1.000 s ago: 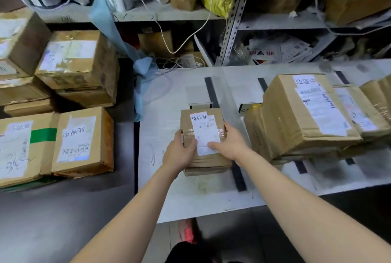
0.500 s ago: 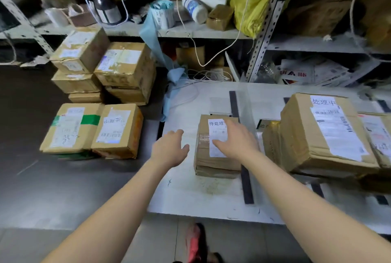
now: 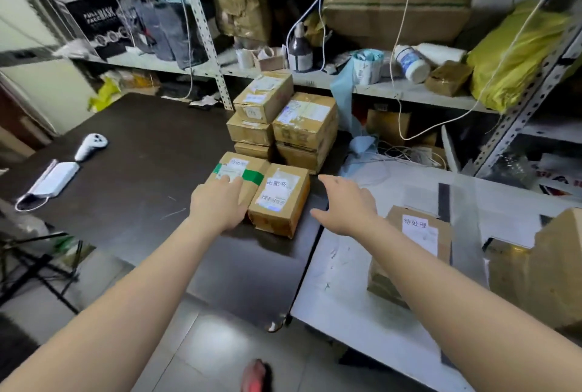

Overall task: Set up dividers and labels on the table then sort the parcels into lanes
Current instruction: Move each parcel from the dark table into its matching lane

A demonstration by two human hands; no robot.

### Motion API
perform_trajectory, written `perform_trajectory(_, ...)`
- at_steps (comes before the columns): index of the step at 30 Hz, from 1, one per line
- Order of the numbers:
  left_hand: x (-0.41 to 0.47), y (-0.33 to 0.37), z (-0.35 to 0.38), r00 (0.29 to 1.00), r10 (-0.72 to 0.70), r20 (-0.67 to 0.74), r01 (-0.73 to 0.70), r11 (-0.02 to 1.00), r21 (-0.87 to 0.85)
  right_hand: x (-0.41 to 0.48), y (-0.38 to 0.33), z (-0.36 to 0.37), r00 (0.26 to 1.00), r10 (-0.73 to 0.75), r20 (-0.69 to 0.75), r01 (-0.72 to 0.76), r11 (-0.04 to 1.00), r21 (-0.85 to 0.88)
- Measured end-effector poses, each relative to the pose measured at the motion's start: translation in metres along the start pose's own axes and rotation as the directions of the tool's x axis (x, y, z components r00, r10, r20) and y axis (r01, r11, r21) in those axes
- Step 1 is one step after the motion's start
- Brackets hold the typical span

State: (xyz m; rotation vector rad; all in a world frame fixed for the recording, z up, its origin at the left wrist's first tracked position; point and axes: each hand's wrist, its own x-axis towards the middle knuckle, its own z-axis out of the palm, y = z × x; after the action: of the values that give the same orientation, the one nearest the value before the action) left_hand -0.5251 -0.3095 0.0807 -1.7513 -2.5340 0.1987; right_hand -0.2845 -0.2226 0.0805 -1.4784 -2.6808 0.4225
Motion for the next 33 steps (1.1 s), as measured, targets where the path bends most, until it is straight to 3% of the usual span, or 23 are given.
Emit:
perform_trajectory(8, 0.063, -0.105, 0.053, 0.999, -0.002, 0.032, 0.002, 1.000, 0.004, 0.086, -0.095, 0.041, 0.996, 0.052, 0.079, -0.053, 0.999, 0.007)
perform_trajectory(12, 0.112, -0.147, 0.087, 0.993, -0.016, 0.116, 0.043, 0.971, -0.233, 0.134, -0.142, 0.074, 0.985, 0.158, 0.063, -0.165, 0.977, 0.131)
perform_trajectory(17, 0.153, -0.169, 0.126, 0.942, 0.040, 0.333, 0.174, 0.789, -0.589, 0.184, -0.192, 0.108, 0.941, 0.320, 0.112, -0.338, 0.860, 0.382)
perform_trajectory(21, 0.169, -0.166, 0.142, 0.905, 0.139, 0.402, 0.249, 0.592, -0.767, 0.202, -0.199, 0.130, 0.882, 0.470, 0.034, -0.441, 0.799, 0.409)
perform_trajectory(24, 0.174, -0.162, 0.150, 0.891, 0.197, 0.408, 0.287, 0.451, -0.845, 0.205, -0.192, 0.139, 0.831, 0.548, 0.100, -0.535, 0.735, 0.416)
perform_trajectory(26, 0.175, -0.162, 0.153, 0.891, 0.214, 0.400, 0.292, 0.407, -0.866, 0.202, -0.190, 0.141, 0.813, 0.556, 0.170, -0.563, 0.680, 0.469)
perform_trajectory(33, 0.170, -0.164, 0.140, 0.902, 0.223, 0.369, 0.268, 0.381, -0.885, 0.192, -0.198, 0.134, 0.808, 0.560, 0.182, -0.544, 0.591, 0.596)
